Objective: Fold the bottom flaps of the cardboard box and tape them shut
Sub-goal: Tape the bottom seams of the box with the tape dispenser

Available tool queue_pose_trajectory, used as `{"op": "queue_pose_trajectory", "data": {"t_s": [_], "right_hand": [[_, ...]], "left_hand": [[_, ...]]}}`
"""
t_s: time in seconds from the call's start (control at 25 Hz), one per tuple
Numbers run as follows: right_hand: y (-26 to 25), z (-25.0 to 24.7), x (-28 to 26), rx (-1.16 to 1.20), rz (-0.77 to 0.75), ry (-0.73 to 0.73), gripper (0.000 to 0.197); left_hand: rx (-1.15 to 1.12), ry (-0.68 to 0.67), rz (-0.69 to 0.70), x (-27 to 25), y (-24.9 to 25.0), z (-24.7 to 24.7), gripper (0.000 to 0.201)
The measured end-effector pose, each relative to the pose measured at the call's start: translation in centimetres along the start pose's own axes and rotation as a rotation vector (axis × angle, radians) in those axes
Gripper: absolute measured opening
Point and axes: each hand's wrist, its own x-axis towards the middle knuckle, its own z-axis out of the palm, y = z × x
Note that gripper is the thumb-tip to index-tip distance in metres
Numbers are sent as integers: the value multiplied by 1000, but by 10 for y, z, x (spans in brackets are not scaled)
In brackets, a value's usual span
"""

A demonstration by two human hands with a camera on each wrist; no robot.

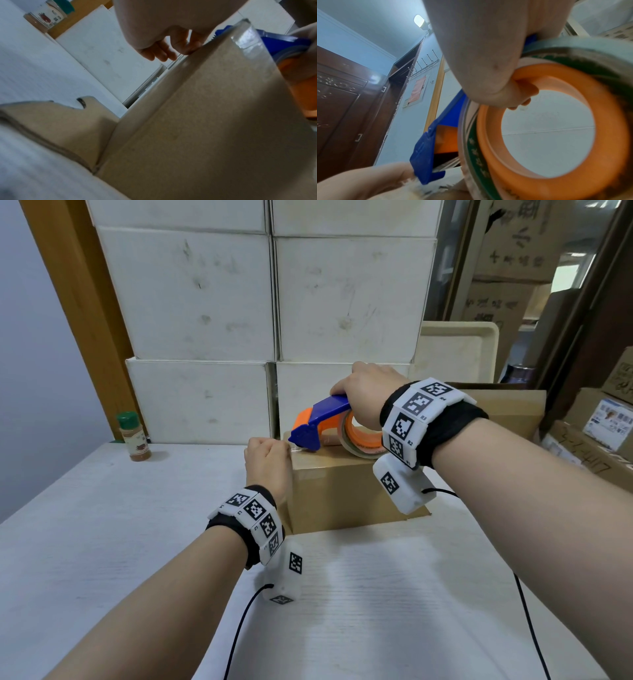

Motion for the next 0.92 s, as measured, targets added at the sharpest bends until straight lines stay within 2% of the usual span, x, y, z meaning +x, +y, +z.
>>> {"op": "queue_pose_trajectory", "data": {"t_s": [0.36,0.56,0.68,0.76,0.92], "right_hand": [[-3,2,9,8,-23,6,41],[-6,-1,10,4,-25,23,40],[-4,-3,10,44,-7,19,41],[-4,-2,9,53,2,12,42],[-4,0,7,47,16,5,42]], "left_hand": [[-145,22,9,-3,-3,-1,24],[-139,-23,7,2,-8,0,36],[-241,-30,-24,5,-6,1,22],[-288,-56,-50,8,-7,2,21],[-124,-85,-18,13,-16,0,20]]}}
